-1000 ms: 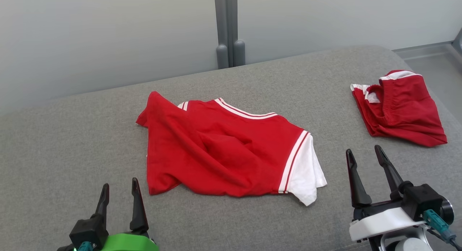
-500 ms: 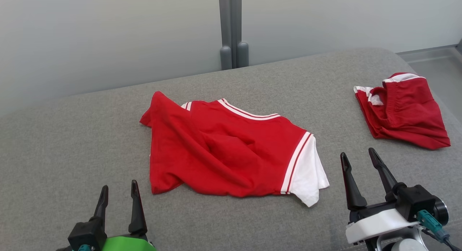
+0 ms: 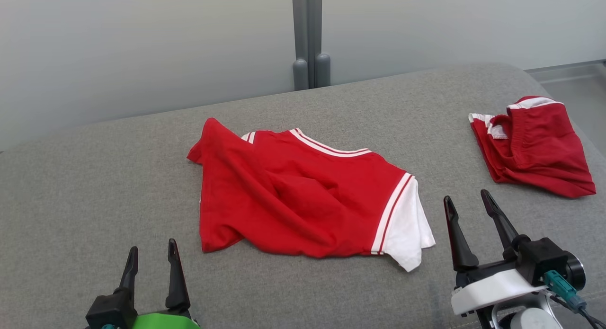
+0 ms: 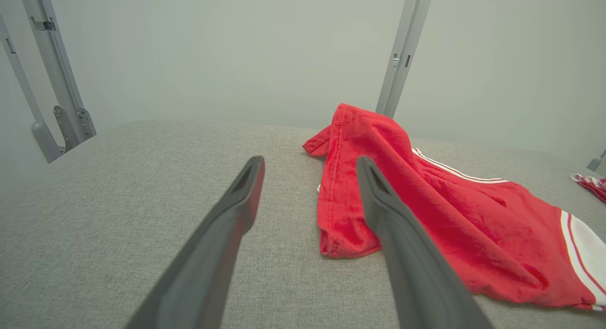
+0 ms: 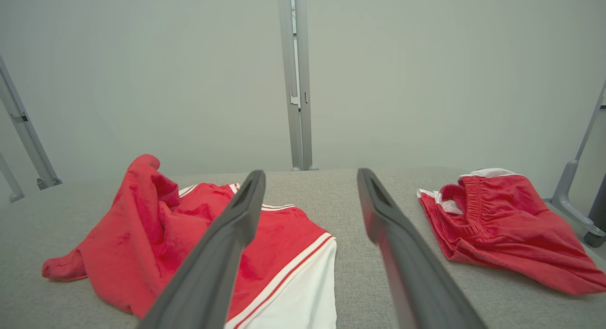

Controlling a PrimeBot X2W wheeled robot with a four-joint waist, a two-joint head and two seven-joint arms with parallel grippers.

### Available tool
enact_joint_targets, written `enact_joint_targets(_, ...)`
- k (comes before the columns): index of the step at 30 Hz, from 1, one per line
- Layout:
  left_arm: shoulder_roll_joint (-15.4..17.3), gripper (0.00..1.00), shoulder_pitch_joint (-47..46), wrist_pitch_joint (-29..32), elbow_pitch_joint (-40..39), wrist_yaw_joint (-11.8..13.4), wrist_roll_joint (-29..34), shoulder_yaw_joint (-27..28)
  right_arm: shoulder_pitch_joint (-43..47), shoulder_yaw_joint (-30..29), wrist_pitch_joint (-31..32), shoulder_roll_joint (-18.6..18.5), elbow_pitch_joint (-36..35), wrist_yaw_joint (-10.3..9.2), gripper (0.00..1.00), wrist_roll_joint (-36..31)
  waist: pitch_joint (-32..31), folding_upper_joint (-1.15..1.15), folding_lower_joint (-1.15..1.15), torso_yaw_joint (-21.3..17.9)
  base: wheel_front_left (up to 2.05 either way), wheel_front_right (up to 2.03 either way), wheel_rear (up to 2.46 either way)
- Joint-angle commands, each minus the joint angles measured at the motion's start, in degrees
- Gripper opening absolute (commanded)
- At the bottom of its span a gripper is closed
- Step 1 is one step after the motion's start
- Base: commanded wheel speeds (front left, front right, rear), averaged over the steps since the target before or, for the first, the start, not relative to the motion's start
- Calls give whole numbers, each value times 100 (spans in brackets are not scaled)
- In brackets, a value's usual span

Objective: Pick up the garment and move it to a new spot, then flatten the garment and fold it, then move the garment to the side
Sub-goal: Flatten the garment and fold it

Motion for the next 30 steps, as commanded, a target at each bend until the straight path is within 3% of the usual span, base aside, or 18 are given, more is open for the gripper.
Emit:
enact_joint_targets(1,-16,100,56,0,17,-13,65,11,-45,3,-16,-16,8,0,100,-15,0,0,0,2,0,0,0)
enact_joint_targets(30,-61,100,-24,0,62,-58,110,72,-125,9,-16,-16,93,0,100,50,64,0,0,110,0,0,0)
